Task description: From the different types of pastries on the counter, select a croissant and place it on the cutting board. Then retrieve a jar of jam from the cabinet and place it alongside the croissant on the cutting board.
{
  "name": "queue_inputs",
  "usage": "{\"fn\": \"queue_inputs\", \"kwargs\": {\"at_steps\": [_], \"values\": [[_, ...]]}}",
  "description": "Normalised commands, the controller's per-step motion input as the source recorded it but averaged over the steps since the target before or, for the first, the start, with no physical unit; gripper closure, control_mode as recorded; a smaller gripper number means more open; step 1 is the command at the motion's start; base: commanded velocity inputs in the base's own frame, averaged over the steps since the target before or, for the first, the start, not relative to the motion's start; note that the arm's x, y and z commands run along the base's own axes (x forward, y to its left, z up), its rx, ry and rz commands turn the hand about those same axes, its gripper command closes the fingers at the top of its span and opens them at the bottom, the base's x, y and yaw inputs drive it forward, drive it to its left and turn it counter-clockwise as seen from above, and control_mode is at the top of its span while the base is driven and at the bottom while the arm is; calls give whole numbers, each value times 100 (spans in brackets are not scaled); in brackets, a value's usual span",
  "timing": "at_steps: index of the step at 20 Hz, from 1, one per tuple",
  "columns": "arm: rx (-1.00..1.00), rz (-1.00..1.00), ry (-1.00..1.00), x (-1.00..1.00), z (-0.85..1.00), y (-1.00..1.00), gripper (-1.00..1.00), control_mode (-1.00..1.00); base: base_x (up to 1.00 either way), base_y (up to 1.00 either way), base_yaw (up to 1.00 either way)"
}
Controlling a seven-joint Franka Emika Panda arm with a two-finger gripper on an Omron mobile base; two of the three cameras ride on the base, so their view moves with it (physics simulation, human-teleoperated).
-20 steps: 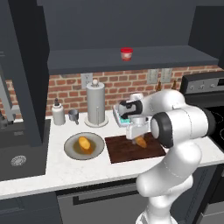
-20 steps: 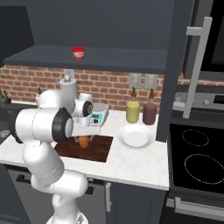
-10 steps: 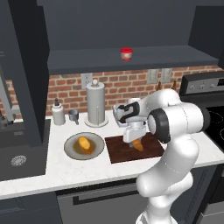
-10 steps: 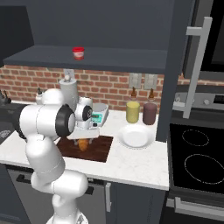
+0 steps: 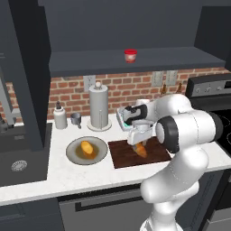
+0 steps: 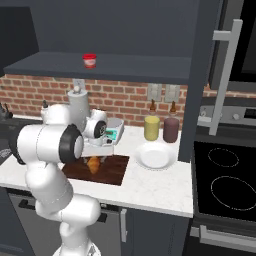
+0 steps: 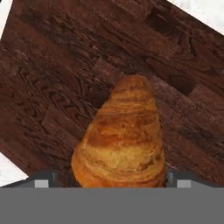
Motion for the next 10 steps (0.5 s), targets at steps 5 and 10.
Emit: {"fn": "queue_inputs", "kwargs": {"at_steps": [5,10], "values": [[5,-3,-26,-37,93,0,-100,-100,0,0,0],[2,-1,-31,-60,75,0,-100,-100,0,0,0]]}}
